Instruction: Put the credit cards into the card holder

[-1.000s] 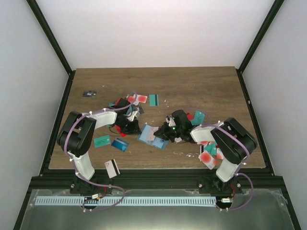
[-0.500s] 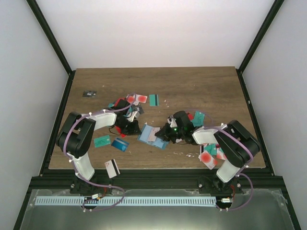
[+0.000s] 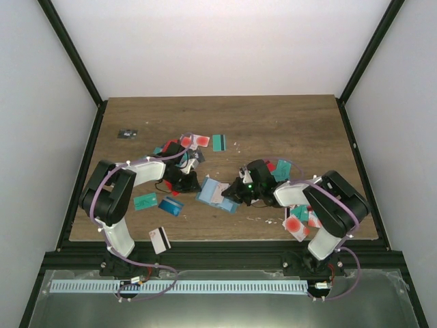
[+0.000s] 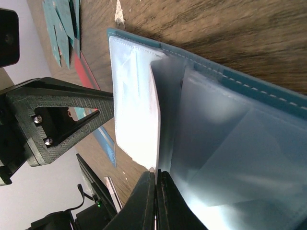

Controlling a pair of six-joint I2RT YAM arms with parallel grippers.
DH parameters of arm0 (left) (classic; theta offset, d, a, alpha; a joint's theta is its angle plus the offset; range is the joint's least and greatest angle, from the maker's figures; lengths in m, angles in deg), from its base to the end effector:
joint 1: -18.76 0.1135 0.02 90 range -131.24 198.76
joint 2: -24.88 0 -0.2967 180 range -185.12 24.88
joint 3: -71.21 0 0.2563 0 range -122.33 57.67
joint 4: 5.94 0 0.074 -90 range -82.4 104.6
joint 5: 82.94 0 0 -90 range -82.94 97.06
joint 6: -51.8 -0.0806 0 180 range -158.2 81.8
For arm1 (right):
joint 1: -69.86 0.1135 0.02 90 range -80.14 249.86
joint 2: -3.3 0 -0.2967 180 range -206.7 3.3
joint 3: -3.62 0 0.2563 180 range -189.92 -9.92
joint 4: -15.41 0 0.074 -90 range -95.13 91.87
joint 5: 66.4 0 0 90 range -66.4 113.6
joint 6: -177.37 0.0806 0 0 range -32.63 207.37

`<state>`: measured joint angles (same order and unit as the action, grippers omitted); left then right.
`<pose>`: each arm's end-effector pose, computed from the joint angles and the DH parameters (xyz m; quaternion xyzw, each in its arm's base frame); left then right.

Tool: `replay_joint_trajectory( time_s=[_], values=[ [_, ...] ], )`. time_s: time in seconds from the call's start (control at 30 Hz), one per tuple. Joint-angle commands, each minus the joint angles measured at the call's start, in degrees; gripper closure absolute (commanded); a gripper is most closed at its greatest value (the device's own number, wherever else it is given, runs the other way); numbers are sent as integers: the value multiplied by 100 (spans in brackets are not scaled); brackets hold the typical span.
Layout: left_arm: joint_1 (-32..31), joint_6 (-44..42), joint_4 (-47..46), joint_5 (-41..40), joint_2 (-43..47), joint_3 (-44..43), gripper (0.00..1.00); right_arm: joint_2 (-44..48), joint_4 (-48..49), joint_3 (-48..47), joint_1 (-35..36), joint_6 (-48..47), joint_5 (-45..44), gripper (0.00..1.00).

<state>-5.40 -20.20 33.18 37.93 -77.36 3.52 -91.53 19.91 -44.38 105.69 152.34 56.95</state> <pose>0.2881 -0.1745 0.1207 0.0890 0.9508 -0.2951 0.0330 0.2374 0.2261 0.1271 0.1082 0.8772 0.4656 0.0445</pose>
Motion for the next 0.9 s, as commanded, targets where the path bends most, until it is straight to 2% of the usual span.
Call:
replay_joint_trajectory(
  time_s=[0.0,0.87],
  values=[
    [-97,36,164,-205,-100,234,87,-133,85,-15,46,-110,-26,99],
    [-193,72,153,-178,-148,300,88,-859,1011,-131,46,294,215,99]
  ],
)
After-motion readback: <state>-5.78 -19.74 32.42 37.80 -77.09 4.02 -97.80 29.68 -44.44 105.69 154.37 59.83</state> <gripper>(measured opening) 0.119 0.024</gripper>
